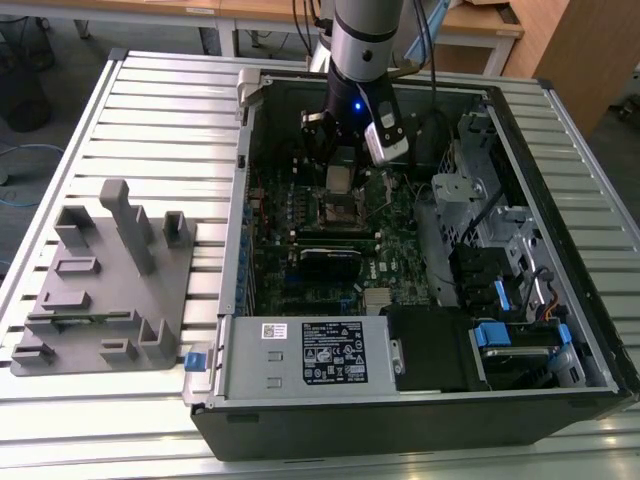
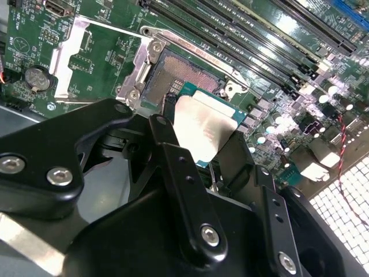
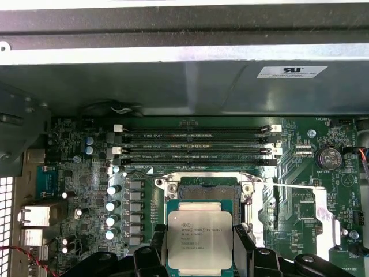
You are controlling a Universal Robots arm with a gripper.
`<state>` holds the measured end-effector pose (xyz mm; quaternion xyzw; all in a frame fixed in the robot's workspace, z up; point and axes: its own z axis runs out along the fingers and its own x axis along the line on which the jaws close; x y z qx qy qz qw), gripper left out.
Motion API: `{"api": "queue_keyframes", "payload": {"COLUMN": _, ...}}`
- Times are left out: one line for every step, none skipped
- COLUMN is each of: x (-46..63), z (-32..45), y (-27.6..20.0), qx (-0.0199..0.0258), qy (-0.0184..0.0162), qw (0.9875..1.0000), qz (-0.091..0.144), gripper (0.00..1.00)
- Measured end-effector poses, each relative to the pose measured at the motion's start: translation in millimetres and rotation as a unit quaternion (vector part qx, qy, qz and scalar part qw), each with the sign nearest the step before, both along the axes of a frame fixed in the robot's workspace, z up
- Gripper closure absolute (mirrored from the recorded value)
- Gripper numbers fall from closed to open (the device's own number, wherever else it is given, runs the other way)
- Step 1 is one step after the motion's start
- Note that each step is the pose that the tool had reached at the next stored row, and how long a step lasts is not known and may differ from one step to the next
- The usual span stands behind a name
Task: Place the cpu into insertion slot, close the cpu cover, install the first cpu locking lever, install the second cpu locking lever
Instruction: 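Place the cpu into insertion slot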
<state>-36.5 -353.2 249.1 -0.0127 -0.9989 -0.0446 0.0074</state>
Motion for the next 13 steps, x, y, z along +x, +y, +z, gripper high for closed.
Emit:
{"api": "queue_keyframes", "payload": {"x": 0.0, "z": -0.7, "y": 0.1, "qx": 0.0003, "qy": -0.0002, "qw": 1.0, "qz": 0.0, "gripper": 0.46}}
{"api": "queue_keyframes", "payload": {"x": 0.0, "z": -1.5, "y": 0.1, "qx": 0.0002, "qy": -0.0001, "qw": 1.0, "qz": 0.0, "gripper": 0.46}}
{"api": "queue_keyframes", "payload": {"x": 0.0, "z": -1.8, "y": 0.0, "qx": 0.0, "qy": 0.0, "qw": 1.0, "qz": 0.0, "gripper": 0.46}}
{"api": "queue_keyframes", "payload": {"x": 0.0, "z": -1.9, "y": 0.0, "qx": 0.0, "qy": 0.0, "qw": 1.0, "qz": 0.0, "gripper": 0.46}}
{"api": "queue_keyframes", "payload": {"x": 0.0, "z": -2.1, "y": 0.0, "qx": 0.0, "qy": 0.0, "qw": 1.0, "qz": 0.0, "gripper": 0.46}}
{"api": "queue_keyframes", "payload": {"x": 0.0, "z": -2.2, "y": 0.0, "qx": 0.0, "qy": 0.0, "qw": 1.0, "qz": 0.0, "gripper": 0.46}}
{"api": "queue_keyframes", "payload": {"x": 0.0, "z": -2.2, "y": 0.0, "qx": 0.0, "qy": 0.0, "qw": 1.0, "qz": 0.0, "gripper": 0.46}}
{"api": "queue_keyframes", "payload": {"x": 0.0, "z": -2.3, "y": 0.0, "qx": 0.0, "qy": 0.0, "qw": 1.0, "qz": 0.0, "gripper": 0.46}}
{"api": "queue_keyframes", "payload": {"x": 0.0, "z": -2.4, "y": 0.0, "qx": 0.0001, "qy": 0.0, "qw": 1.0, "qz": 0.0, "gripper": 0.46}}
{"api": "queue_keyframes", "payload": {"x": 0.0, "z": -2.6, "y": 0.0, "qx": 0.0001, "qy": -0.0001, "qw": 1.0, "qz": 0.0, "gripper": 0.46}}
{"api": "queue_keyframes", "payload": {"x": 0.0, "z": -2.6, "y": 0.0, "qx": 0.0001, "qy": 0.0, "qw": 1.0, "qz": -0.001, "gripper": 0.46}}
{"api": "queue_keyframes", "payload": {"x": 0.0, "z": -2.6, "y": 0.0, "qx": 0.0, "qy": 0.0, "qw": 1.0, "qz": -0.002, "gripper": 0.46}}
{"api": "queue_keyframes", "payload": {"x": 0.0, "z": -2.6, "y": 0.0, "qx": 0.0, "qy": 0.0, "qw": 1.0, "qz": -0.002, "gripper": 0.46}}
